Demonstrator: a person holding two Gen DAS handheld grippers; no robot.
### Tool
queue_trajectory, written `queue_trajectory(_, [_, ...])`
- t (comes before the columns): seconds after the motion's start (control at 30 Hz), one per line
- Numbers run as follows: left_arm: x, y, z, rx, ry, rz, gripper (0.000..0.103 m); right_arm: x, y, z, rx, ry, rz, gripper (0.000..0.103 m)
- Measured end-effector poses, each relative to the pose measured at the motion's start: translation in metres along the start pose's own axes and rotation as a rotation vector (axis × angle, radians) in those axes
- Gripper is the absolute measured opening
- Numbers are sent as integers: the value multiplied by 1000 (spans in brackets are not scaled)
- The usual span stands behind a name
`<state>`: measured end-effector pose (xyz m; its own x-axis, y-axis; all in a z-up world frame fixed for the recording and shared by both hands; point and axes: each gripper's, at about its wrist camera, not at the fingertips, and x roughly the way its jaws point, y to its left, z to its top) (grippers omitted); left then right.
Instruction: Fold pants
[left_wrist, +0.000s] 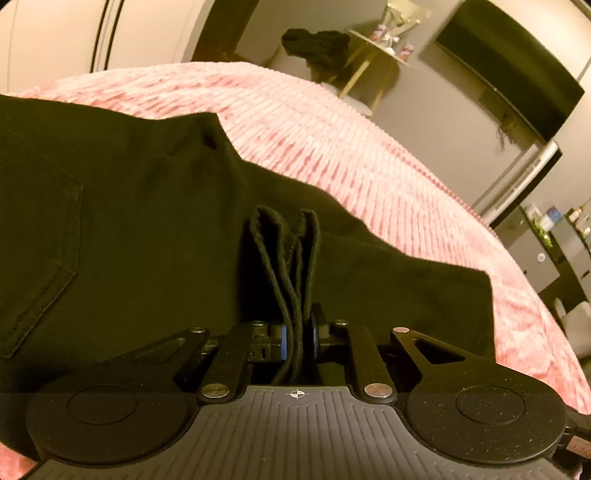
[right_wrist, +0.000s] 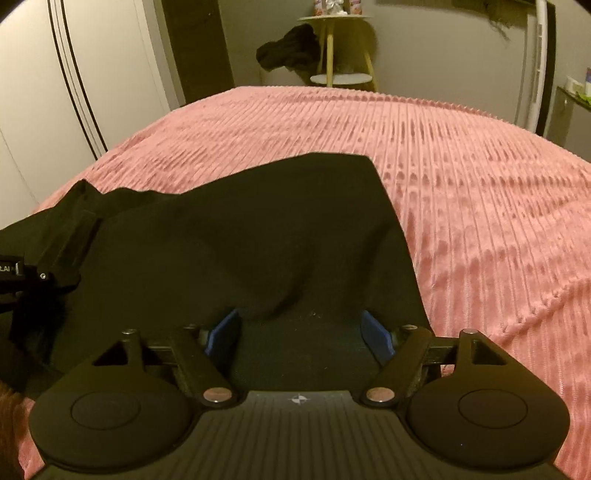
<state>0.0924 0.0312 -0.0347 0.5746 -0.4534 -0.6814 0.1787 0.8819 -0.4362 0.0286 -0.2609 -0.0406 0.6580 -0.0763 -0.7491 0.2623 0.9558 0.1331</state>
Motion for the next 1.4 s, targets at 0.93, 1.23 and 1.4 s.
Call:
queue_trajectory(0.93, [-39, 10, 2, -64, -209, 75, 82, -2, -9, 25, 47, -194, -28, 25])
queue_trajectory(1.23, [24, -14, -10, 177, -45, 282, 93, 35, -5, 17, -81, -162, -87, 25])
queue_trajectory(1.4, [22, -10, -5, 148, -94, 355, 76, 30, -1, 13, -107, -174, -106, 27])
